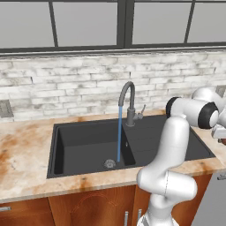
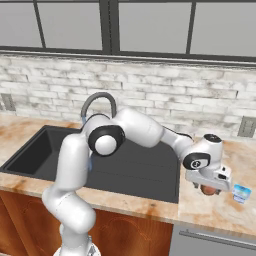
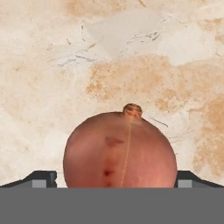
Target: Turn on the sink faucet. Then move the onion from the counter to the sink. Turn off the sink. Move the vegetable from the sink to the pot next to the stove. Finally move the pot to the front right burner.
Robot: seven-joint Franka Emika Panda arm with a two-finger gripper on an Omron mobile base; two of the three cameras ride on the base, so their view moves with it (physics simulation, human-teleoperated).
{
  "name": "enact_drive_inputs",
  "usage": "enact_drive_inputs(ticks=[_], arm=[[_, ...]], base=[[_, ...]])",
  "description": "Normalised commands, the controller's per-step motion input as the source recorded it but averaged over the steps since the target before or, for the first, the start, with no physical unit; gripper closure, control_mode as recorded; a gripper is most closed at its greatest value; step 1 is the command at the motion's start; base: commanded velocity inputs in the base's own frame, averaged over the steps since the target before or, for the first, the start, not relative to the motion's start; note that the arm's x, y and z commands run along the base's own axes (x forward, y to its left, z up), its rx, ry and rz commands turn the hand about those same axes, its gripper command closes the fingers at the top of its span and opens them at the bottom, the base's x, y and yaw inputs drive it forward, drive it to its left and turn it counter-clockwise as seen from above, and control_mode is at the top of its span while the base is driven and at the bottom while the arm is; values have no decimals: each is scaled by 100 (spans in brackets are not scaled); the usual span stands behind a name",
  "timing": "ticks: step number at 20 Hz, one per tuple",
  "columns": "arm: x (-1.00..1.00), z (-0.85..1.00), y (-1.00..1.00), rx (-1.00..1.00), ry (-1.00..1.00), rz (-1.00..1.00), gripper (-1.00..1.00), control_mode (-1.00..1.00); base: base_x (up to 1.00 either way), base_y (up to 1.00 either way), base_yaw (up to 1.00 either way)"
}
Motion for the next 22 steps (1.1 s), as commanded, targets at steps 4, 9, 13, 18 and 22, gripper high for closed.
enact_drive_inputs(ticks=[4,9,13,18,22], arm=[[18,-15,0,0,0,6,100,-100],[1,-34,0,0,0,5,100,-100],[-3,-4,21,0,0,1,100,-100],[-12,62,86,0,0,0,100,-100],[0,60,100,0,9,1,100,-100]], base=[[0,0,0],[0,0,0],[0,0,0],[0,0,0],[0,0,0]])
